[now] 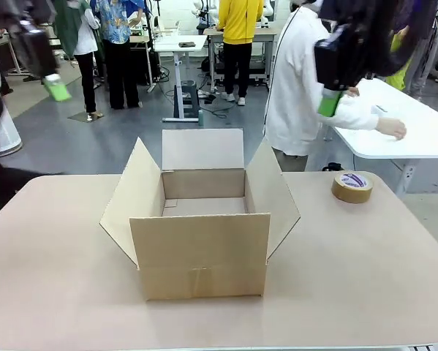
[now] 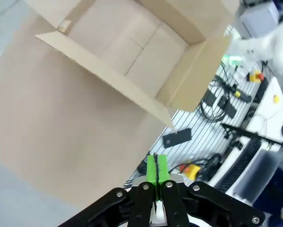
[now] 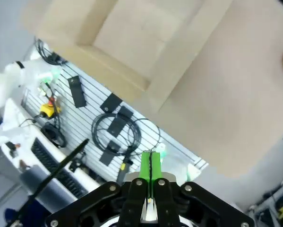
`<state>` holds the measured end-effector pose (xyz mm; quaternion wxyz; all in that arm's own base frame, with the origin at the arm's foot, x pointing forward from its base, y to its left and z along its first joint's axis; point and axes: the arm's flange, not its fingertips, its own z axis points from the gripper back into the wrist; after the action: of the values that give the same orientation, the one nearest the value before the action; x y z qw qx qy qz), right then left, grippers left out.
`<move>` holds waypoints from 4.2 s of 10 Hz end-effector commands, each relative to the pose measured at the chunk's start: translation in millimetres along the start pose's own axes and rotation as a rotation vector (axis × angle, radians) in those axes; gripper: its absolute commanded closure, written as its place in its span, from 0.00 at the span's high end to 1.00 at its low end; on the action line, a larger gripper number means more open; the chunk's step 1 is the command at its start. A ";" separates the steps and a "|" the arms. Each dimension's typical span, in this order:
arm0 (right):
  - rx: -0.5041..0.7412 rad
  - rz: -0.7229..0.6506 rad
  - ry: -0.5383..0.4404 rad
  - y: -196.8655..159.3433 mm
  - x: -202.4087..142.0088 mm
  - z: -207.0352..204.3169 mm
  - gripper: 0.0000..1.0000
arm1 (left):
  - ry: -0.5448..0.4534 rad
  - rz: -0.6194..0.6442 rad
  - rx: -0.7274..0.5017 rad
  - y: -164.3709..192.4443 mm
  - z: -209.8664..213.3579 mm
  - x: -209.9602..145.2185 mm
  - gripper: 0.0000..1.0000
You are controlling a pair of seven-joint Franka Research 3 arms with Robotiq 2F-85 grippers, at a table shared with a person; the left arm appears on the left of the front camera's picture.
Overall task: Wrap the clocks to prevent damage.
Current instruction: Open the side flaps of the Package Box.
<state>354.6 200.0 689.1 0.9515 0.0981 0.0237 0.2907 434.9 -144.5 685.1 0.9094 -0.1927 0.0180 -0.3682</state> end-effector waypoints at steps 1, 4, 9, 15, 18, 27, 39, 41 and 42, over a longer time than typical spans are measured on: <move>-0.037 -0.110 -0.064 -3.6 41.7 1.0 0.01 | 0.000 0.101 0.072 -12.2 -0.7 29.5 0.00; -0.189 -0.168 -0.226 -22.9 84.3 -40.1 0.01 | 0.048 0.187 0.267 -11.6 -36.4 37.8 0.00; -0.141 -0.028 -0.171 -44.2 91.1 -74.6 0.01 | 0.037 0.023 0.397 -28.8 -78.4 40.2 0.00; -0.187 -0.124 -0.168 -29.9 103.2 -98.6 0.01 | 0.127 0.144 0.452 -8.9 -86.6 54.2 0.00; -0.271 -0.268 -0.221 -17.1 109.2 -129.1 0.01 | -0.007 0.386 0.536 -30.1 -114.6 66.2 0.00; -0.252 -0.381 -0.241 -26.1 105.0 -192.9 0.01 | -0.079 0.615 0.524 -7.7 -196.2 84.3 0.00; -0.287 -0.484 -0.125 -128.3 105.0 -298.8 0.01 | 0.025 0.675 0.327 111.7 -269.7 55.3 0.00; -0.273 -0.473 -0.143 -124.4 104.1 -293.6 0.01 | -0.012 0.670 0.337 108.5 -267.1 55.9 0.00; -0.259 -0.499 -0.110 -128.8 100.2 -300.8 0.01 | 0.033 0.689 0.354 111.8 -272.7 57.0 0.00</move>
<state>478.1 204.3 372.7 0.9980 -0.0167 -0.0446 0.0428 503.3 -202.5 400.1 0.9986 -0.0112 0.0287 -0.0420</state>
